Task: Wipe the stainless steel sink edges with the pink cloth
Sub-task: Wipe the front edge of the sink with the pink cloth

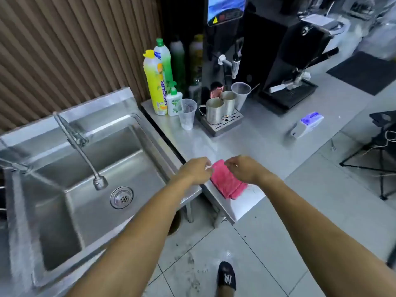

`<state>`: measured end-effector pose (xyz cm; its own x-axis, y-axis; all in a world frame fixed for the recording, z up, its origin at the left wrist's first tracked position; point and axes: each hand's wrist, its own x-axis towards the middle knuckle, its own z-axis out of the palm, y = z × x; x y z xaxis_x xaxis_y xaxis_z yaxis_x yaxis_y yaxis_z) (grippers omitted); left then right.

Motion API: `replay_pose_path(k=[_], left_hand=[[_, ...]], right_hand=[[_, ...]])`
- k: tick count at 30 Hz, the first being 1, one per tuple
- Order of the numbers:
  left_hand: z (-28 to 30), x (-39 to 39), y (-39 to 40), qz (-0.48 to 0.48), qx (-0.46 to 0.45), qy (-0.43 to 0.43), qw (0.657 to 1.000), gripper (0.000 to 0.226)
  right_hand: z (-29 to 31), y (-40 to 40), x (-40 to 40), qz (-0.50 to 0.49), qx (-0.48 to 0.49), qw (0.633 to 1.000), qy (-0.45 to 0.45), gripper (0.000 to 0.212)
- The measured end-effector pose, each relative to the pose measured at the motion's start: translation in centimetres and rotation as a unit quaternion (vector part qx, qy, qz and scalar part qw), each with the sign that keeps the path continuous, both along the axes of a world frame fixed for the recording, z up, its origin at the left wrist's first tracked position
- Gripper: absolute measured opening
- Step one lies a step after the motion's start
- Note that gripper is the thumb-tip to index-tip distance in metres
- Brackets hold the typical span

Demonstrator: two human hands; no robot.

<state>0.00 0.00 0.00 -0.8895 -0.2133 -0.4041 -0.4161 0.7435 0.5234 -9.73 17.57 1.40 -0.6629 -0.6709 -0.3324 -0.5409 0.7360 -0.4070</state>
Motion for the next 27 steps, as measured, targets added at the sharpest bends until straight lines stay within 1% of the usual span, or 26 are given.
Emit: replay_pose_path(k=[2,4,6,8,10,12,14,17,19,20,21,22,25,27], left_hand=[[-2.3,-1.5,2.5,0.028,0.001,0.016,0.999,0.045],[-5.0,-2.1,5.6,0.08,0.02,0.038,0.996,0.045],[-7.3,-3.2,8.4,0.14,0.028,0.072,0.987,0.051],[-8.9,-4.2,10.5,0.187,0.0,0.1,0.977,0.063],[-10.7,-4.6,12.0,0.202,-0.036,0.097,0.974,0.073],[-12.2,-5.2,12.3,0.185,-0.086,0.105,0.973,0.079],[-13.6,-5.8,11.2,0.124,-0.148,0.126,0.973,0.081],[-14.9,-6.8,7.2,-0.031,-0.178,0.161,0.97,0.083],[-14.8,-7.5,4.4,-0.13,-0.195,0.158,0.959,0.083],[-14.6,-7.8,3.7,-0.158,-0.21,0.153,0.952,0.083],[-14.5,-7.9,3.5,-0.164,-0.224,0.147,0.949,0.082],[-14.4,-7.9,3.8,-0.147,-0.225,0.144,0.952,0.081],[-14.4,-5.9,5.7,-0.029,-0.198,0.138,0.97,0.08],[-14.6,-3.6,5.9,0.008,-0.195,0.139,0.971,0.08]], right_hand=[[-1.9,1.7,-1.3,-0.006,0.028,1.0,0.005,0.034],[-4.5,3.6,-2.3,0.001,0.037,0.999,0.011,0.032],[-7.1,4.9,-3.6,0.03,0.0,0.998,0.051,0.03],[-9.3,5.7,-4.9,0.057,-0.032,0.993,0.099,0.033],[-11.5,6.5,-5.7,0.075,-0.041,0.987,0.139,0.036],[-13.3,7.1,-6.2,0.08,-0.03,0.985,0.15,0.046],[-14.6,7.8,-6.3,0.065,-0.02,0.988,0.136,0.055],[-15.8,8.2,-5.6,0.036,-0.049,0.99,0.125,0.057],[-16.1,7.8,-4.9,0.007,-0.072,0.989,0.129,0.057],[-16.2,7.4,-4.5,-0.005,-0.08,0.988,0.133,0.058],[-16.5,7.0,-4.1,-0.015,-0.082,0.987,0.136,0.059],[-16.6,6.5,-3.7,-0.024,-0.082,0.987,0.135,0.061],[-17.3,5.5,-2.9,-0.048,-0.083,0.984,0.15,0.062],[-17.6,5.6,-2.7,-0.05,-0.083,0.981,0.168,0.061]])
